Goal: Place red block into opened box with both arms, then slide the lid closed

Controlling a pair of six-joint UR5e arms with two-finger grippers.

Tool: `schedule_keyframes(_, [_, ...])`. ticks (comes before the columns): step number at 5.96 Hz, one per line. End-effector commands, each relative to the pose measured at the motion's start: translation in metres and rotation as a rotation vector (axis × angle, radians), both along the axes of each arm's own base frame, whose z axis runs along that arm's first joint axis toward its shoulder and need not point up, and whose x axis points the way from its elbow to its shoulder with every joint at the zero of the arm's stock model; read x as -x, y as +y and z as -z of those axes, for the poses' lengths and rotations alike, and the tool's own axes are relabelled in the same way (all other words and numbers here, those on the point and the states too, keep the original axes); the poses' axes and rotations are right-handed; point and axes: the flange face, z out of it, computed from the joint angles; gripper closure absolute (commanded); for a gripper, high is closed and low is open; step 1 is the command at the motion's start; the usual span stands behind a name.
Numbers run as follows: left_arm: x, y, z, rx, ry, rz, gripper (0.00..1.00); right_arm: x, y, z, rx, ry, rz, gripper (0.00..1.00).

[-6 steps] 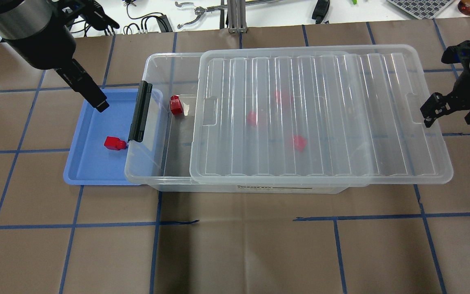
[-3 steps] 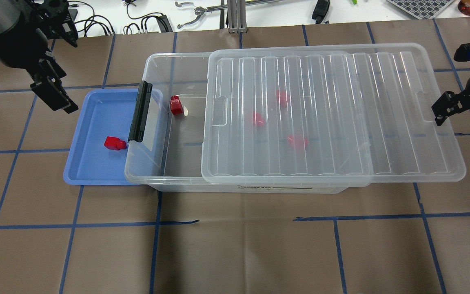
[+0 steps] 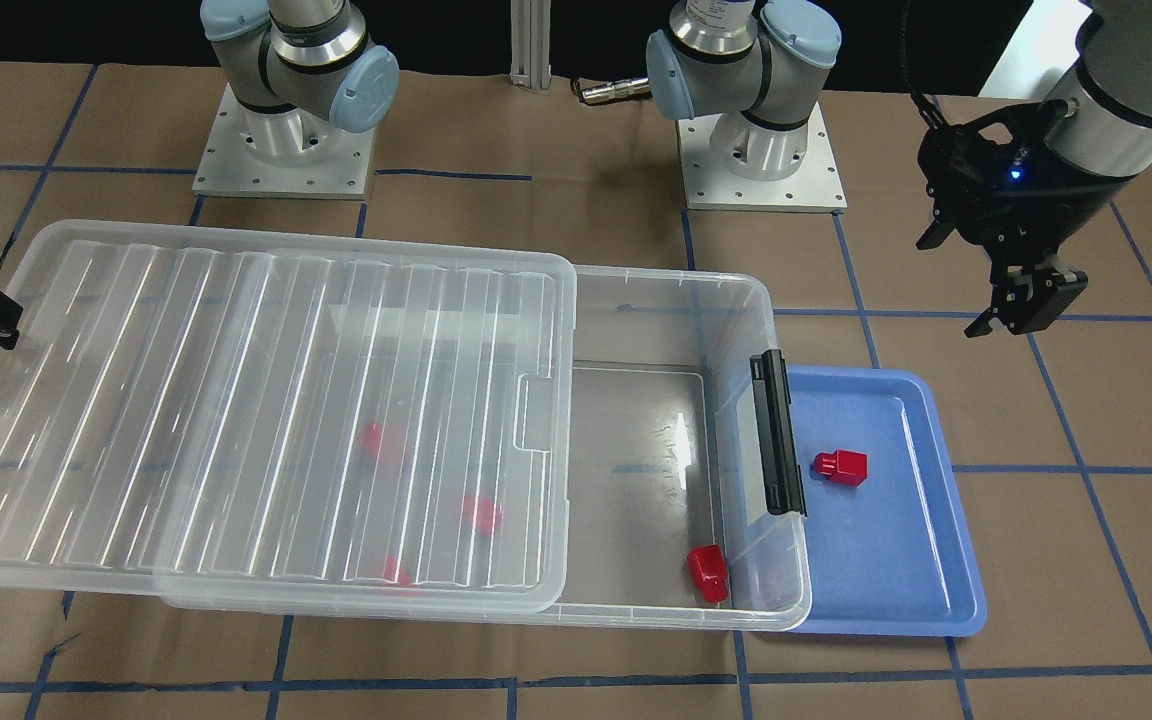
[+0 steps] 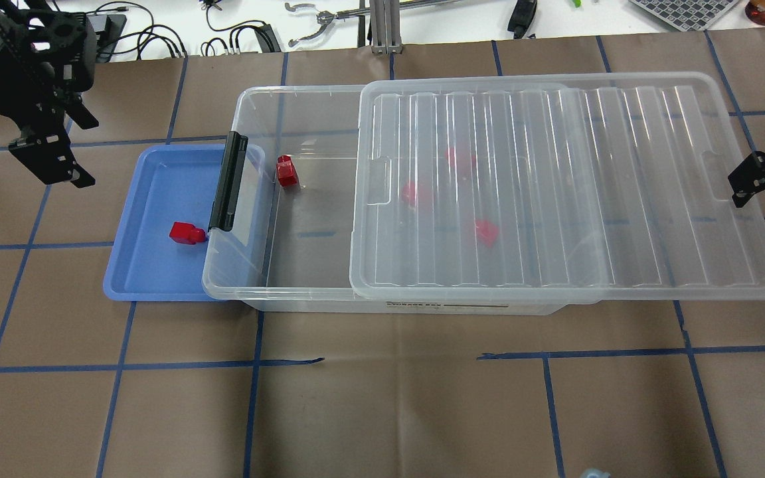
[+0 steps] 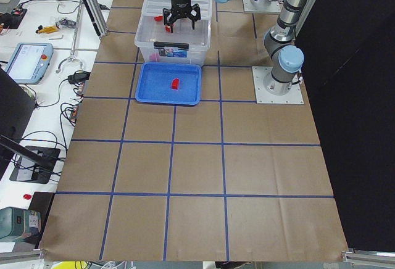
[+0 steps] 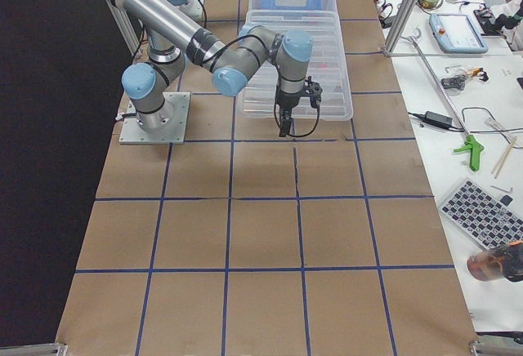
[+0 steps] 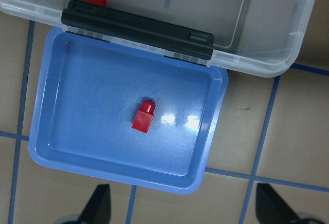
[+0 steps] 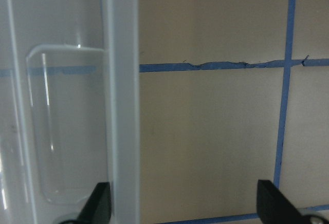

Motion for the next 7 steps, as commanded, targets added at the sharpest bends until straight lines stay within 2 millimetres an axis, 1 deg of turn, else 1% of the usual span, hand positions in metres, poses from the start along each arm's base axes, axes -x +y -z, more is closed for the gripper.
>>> schedule_keyframes(1, [-0.007, -0.006, 0.048, 0.014, 0.001, 0.074, 0.02, 0.010, 0.003, -0.001, 0.001, 0.002, 0.016, 0.00])
schedule_keyframes(2, [-0.005, -0.001, 0.081, 0.032, -0.004, 0.074, 0.02, 0.012, 0.003, -0.004, 0.007, 0.006, 0.019, 0.00])
schedule_keyframes(3, [-0.006, 0.002, 0.111, 0.051, -0.008, 0.074, 0.02, 0.010, 0.004, -0.019, 0.029, 0.016, 0.029, 0.00])
schedule_keyframes(4, [-0.006, 0.001, 0.147, 0.029, -0.002, 0.121, 0.02, 0.008, -0.007, -0.045, 0.072, 0.027, 0.024, 0.00])
schedule_keyframes(5, [-0.012, -0.008, 0.171, 0.003, 0.008, 0.182, 0.02, -0.006, -0.018, -0.073, 0.079, 0.027, 0.006, 0.00])
schedule_keyframes(7, [-0.021, -0.031, 0.213, -0.025, 0.008, 0.196, 0.02, -0.079, -0.038, -0.127, 0.067, -0.017, 0.067, 0.00])
